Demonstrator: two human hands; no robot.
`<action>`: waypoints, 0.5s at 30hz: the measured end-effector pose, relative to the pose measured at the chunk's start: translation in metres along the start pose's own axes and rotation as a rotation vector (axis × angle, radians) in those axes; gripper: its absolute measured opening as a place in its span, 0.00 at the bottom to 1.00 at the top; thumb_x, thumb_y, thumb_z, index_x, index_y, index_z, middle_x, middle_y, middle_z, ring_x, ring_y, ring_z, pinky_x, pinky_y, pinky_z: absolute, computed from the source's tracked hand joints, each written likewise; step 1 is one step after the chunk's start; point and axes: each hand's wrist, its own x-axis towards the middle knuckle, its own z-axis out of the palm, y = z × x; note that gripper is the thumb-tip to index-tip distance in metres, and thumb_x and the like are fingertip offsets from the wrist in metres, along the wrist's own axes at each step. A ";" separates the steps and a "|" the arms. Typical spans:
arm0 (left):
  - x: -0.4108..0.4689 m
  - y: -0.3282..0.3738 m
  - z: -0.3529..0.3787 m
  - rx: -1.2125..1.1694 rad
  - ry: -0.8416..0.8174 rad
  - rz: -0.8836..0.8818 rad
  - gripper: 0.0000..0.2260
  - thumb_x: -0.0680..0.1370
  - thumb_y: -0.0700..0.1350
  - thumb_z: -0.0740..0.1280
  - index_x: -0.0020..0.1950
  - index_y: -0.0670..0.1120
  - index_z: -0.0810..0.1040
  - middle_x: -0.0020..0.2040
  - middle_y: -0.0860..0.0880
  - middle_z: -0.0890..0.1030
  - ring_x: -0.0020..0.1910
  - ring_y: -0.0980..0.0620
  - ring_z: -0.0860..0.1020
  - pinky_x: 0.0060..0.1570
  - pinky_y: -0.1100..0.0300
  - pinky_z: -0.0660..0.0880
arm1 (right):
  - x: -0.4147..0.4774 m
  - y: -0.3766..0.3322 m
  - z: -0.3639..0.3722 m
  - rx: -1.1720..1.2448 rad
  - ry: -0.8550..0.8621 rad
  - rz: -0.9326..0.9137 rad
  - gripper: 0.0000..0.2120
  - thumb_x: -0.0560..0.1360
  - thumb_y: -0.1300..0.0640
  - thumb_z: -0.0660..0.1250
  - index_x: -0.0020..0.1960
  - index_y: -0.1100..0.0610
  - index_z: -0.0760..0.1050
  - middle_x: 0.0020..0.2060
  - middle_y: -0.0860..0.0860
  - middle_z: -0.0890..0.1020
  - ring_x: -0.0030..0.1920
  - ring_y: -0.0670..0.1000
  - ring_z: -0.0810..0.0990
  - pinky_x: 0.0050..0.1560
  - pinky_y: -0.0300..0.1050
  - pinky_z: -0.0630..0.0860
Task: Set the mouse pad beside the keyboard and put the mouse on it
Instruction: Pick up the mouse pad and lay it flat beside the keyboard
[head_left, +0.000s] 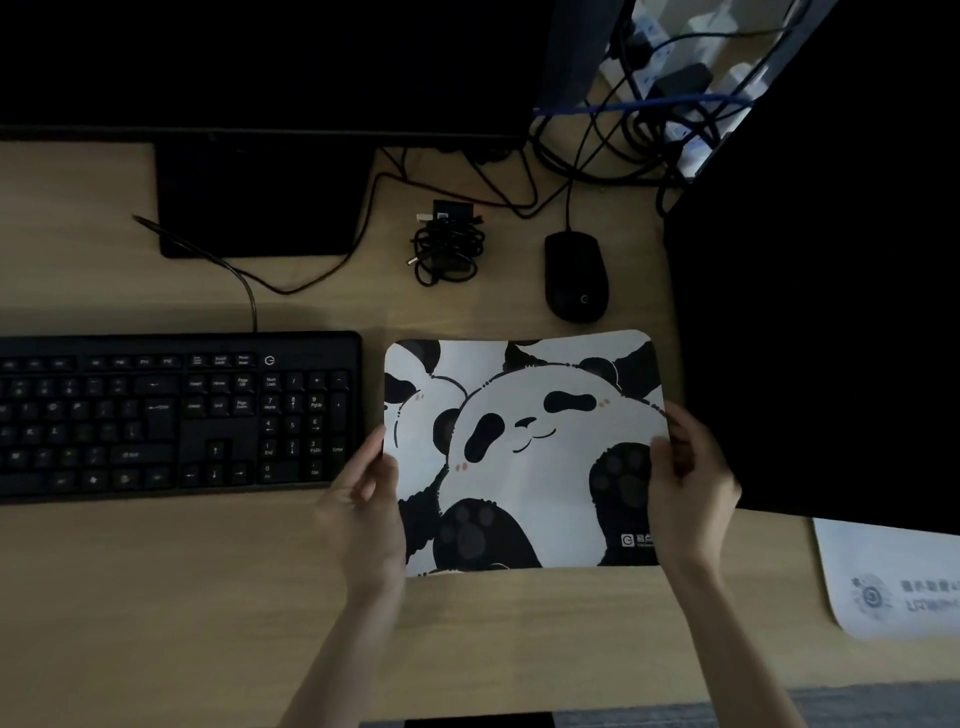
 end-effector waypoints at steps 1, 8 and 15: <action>0.001 -0.002 0.001 0.016 0.003 -0.003 0.14 0.73 0.32 0.65 0.58 0.41 0.78 0.51 0.48 0.81 0.39 0.71 0.79 0.45 0.77 0.72 | 0.000 0.002 0.001 -0.012 -0.007 0.008 0.15 0.73 0.69 0.62 0.58 0.61 0.74 0.44 0.60 0.82 0.40 0.53 0.77 0.46 0.44 0.71; -0.012 -0.003 0.003 0.178 -0.081 0.162 0.21 0.71 0.27 0.62 0.60 0.45 0.75 0.58 0.50 0.77 0.57 0.58 0.77 0.56 0.75 0.69 | 0.002 0.014 0.013 -0.146 -0.145 0.063 0.22 0.72 0.66 0.65 0.65 0.61 0.68 0.61 0.63 0.74 0.61 0.63 0.71 0.60 0.56 0.70; -0.014 -0.008 0.005 0.357 -0.166 0.344 0.20 0.71 0.23 0.58 0.60 0.37 0.75 0.62 0.32 0.76 0.68 0.47 0.69 0.59 0.78 0.63 | -0.003 0.012 0.020 -0.300 -0.159 -0.007 0.25 0.72 0.68 0.62 0.68 0.64 0.63 0.66 0.66 0.67 0.63 0.67 0.65 0.63 0.59 0.63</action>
